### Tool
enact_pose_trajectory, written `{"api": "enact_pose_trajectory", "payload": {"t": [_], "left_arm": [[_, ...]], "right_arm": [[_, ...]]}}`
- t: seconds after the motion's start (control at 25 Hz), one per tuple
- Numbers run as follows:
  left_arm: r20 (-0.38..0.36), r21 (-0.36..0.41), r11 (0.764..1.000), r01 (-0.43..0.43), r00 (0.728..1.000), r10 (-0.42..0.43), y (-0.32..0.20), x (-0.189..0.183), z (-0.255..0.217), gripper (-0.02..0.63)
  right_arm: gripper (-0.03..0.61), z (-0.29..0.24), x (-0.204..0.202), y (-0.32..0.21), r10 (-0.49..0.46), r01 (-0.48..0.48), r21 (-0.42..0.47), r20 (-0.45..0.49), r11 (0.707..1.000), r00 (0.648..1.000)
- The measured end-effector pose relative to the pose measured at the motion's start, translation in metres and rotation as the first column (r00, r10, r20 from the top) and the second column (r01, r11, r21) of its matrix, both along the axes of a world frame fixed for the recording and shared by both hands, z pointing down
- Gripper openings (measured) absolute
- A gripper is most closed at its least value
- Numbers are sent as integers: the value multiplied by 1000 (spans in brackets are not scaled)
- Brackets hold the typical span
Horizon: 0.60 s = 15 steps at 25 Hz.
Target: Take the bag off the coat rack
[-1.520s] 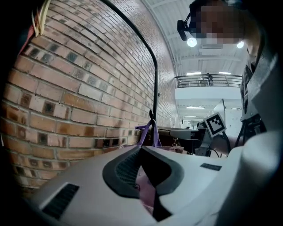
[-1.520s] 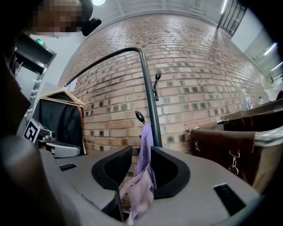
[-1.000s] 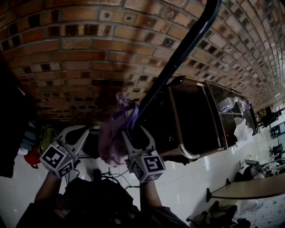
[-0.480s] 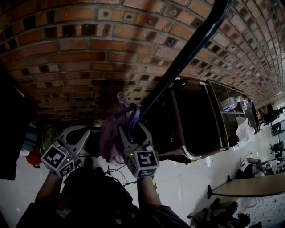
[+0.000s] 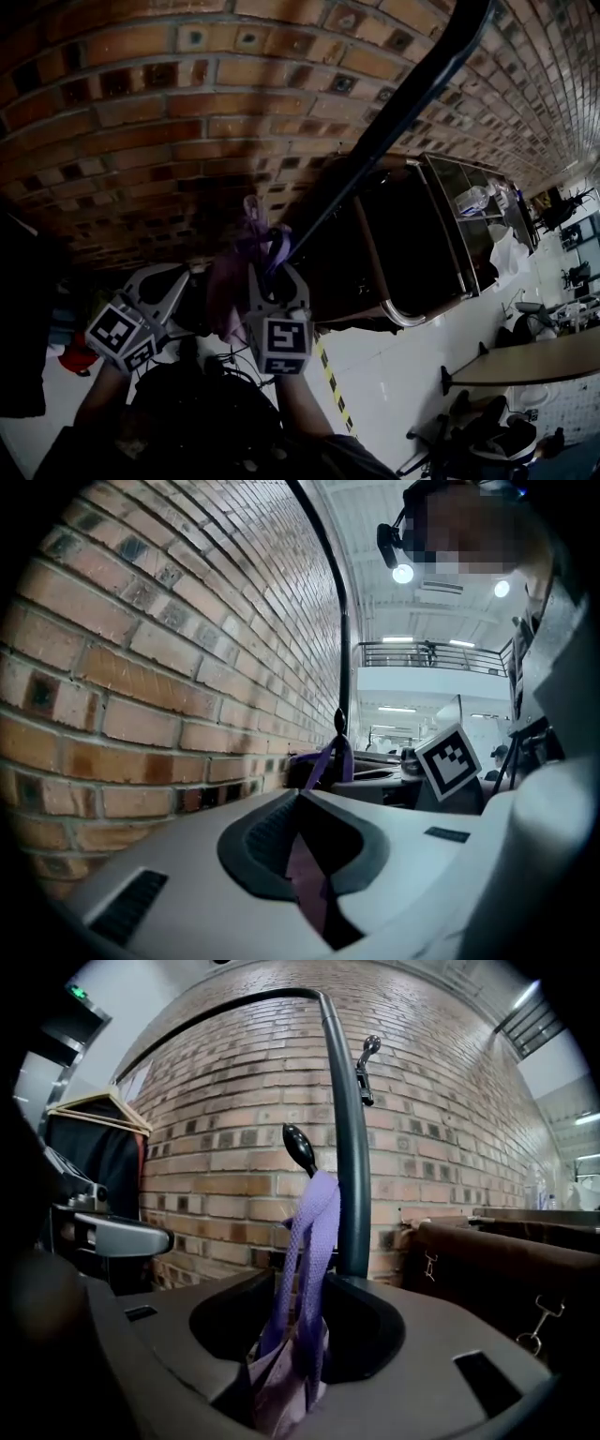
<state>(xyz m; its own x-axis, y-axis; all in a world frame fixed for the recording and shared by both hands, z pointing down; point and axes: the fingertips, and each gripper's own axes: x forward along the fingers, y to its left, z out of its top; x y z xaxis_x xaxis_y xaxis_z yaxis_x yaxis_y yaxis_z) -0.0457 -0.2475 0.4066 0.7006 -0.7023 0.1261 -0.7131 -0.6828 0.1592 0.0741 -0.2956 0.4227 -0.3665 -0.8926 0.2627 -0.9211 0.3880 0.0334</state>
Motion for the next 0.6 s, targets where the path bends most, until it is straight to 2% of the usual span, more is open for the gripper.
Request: {"api": "enact_pose_trajectory", "payload": {"t": [0.24,0.6], "left_arm": [[-4,-15,999,-50,999,50,-9,-2,7,11],[-7,-33,997,-73,997,73,-22,-11,14,11]], "right_arm": [[125,0,1,-11,43,-46,48,75,998,996],[103,0,5,-8,10,-14,35,130,999,991]]}}
